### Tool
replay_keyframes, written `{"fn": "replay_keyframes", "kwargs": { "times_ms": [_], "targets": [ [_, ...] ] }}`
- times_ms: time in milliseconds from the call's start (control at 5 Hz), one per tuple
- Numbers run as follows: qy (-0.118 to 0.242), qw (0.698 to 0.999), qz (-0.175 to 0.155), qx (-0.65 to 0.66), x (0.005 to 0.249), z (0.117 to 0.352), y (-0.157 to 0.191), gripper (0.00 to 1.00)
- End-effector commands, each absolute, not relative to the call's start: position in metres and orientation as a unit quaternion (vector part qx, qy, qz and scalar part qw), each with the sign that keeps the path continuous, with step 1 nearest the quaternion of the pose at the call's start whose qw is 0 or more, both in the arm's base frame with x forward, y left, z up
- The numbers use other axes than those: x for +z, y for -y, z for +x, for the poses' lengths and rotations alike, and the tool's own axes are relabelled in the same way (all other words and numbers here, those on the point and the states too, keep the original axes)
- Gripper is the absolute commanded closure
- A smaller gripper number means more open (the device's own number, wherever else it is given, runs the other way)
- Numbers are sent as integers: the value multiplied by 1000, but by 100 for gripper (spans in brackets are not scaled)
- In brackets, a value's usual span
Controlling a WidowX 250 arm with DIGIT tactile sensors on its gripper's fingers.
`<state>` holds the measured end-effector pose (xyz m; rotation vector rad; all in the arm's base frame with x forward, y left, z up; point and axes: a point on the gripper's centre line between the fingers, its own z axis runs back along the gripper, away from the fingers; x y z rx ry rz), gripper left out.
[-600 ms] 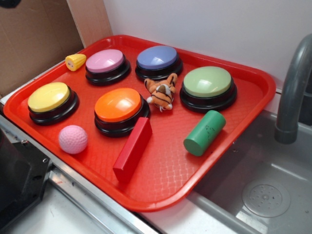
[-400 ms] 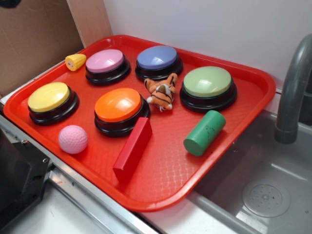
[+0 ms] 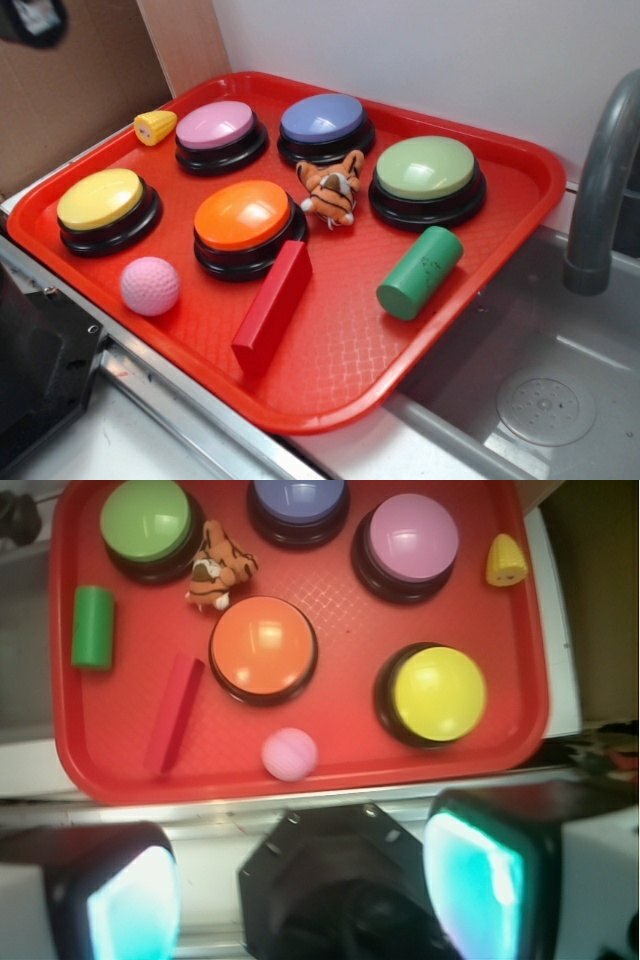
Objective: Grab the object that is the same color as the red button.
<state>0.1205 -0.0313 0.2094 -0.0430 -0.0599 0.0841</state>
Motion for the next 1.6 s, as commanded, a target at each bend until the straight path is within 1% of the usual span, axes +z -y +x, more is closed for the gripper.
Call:
{"fn": "replay_keyframes", "kwargs": {
  "times_ms": [0, 200, 400, 600, 800, 1000, 1200, 1400],
  "targets": [
    [75, 990, -68, 95, 159, 151, 75, 0],
    [82, 986, -69, 129, 121, 166, 98, 0],
    [88, 984, -58, 144, 96, 174, 114, 0],
    [67, 982, -51, 170, 72, 179, 123, 0],
    [49, 980, -30, 188, 47, 180, 125, 0],
    [38, 980, -13, 196, 32, 178, 124, 0],
    [33, 980, -20, 197, 26, 178, 123, 0],
    [30, 977, -16, 212, 22, 177, 123, 0]
  ]
}}
